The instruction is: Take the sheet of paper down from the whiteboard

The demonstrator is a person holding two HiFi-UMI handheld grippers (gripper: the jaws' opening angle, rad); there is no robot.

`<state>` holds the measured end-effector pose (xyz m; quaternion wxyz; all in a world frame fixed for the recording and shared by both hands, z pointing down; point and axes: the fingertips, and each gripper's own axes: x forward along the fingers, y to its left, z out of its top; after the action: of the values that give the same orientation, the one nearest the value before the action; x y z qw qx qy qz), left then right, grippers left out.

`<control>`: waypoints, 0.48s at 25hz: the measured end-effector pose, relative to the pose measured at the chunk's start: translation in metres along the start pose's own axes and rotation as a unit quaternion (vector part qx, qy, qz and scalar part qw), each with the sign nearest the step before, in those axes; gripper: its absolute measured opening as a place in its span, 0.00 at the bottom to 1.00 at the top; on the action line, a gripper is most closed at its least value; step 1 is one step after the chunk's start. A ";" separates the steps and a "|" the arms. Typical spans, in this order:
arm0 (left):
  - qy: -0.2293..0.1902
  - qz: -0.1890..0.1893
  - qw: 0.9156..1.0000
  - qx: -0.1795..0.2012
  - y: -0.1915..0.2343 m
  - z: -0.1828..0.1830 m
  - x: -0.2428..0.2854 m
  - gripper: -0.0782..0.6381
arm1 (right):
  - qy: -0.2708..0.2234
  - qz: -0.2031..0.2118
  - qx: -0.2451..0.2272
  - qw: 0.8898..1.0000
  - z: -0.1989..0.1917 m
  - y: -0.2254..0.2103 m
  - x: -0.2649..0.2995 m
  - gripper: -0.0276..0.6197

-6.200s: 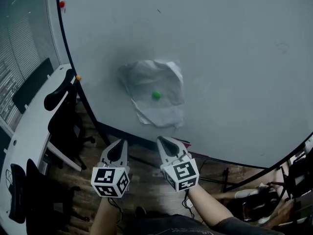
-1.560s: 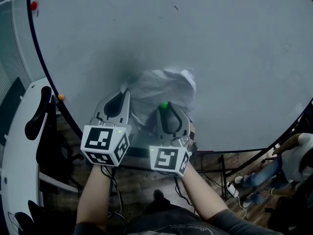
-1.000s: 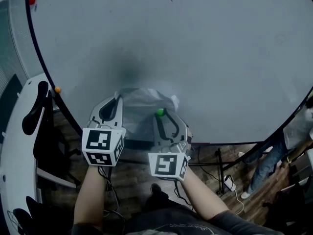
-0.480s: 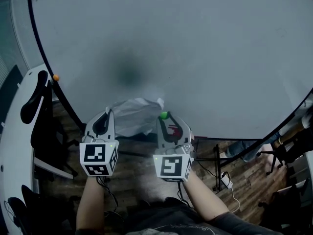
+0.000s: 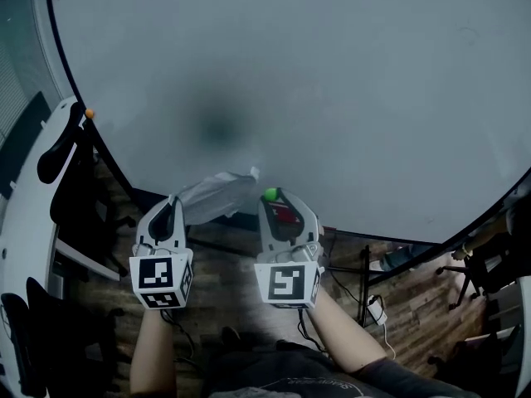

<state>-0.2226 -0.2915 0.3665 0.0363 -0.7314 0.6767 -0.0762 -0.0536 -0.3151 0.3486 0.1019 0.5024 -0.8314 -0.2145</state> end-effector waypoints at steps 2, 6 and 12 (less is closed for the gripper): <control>0.005 0.013 1.000 -0.004 -0.016 0.001 -0.009 0.12 | -0.004 0.013 0.003 1.000 -0.005 -0.009 -0.011 0.24; 0.018 0.040 0.999 -0.011 -0.045 -0.002 -0.031 0.12 | -0.017 0.037 0.010 0.999 -0.011 -0.022 -0.033 0.24; 0.032 0.083 0.996 -0.023 -0.075 -0.009 -0.067 0.13 | -0.038 0.080 0.018 0.996 -0.018 -0.028 -0.060 0.24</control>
<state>-0.1545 -0.2180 0.3825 0.0042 -0.6709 0.7371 -0.0812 0.0044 -0.2781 0.3545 0.0782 0.4278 -0.8757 -0.2097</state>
